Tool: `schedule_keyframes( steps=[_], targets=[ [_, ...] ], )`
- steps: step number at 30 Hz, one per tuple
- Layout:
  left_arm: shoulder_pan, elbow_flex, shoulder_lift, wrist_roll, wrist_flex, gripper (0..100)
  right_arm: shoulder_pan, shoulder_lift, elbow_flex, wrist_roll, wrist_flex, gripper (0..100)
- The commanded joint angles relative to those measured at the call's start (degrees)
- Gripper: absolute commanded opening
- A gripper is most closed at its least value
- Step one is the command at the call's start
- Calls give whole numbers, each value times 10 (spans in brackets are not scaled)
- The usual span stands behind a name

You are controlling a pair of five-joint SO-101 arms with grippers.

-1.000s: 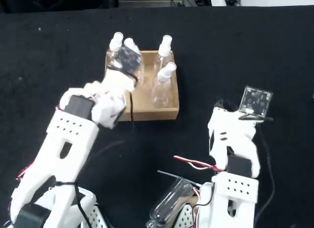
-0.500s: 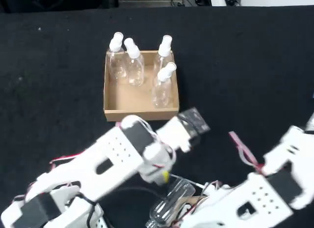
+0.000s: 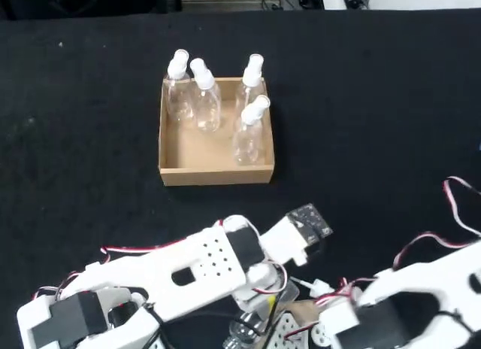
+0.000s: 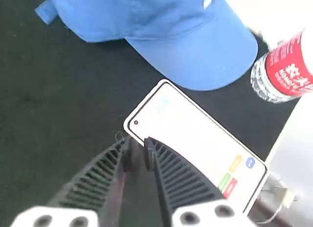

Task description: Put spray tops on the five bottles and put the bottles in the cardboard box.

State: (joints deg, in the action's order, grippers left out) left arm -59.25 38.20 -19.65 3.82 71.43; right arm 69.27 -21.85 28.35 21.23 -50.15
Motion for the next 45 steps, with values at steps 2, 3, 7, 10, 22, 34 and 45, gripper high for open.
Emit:
schedule_keyframes(
  steps=[2,3,7,10,22,34,45],
  targets=[
    [-40,27,4,3,-46,310,15,13,-52,4,-3,10],
    [-50,35,4,3,-46,310,15,13,-52,4,-2,10],
    [-67,57,4,-1,-46,310,15,13,-52,4,-2,10],
    [-61,58,4,-3,-46,310,16,15,-51,4,-2,10],
    [15,99,-4,-228,-38,179,14,15,-51,4,-4,10],
    [247,-54,-4,-473,234,58,-11,12,-50,15,-37,11],
    [443,-51,-44,-584,260,59,-169,-102,-46,188,-274,12]
  ],
)
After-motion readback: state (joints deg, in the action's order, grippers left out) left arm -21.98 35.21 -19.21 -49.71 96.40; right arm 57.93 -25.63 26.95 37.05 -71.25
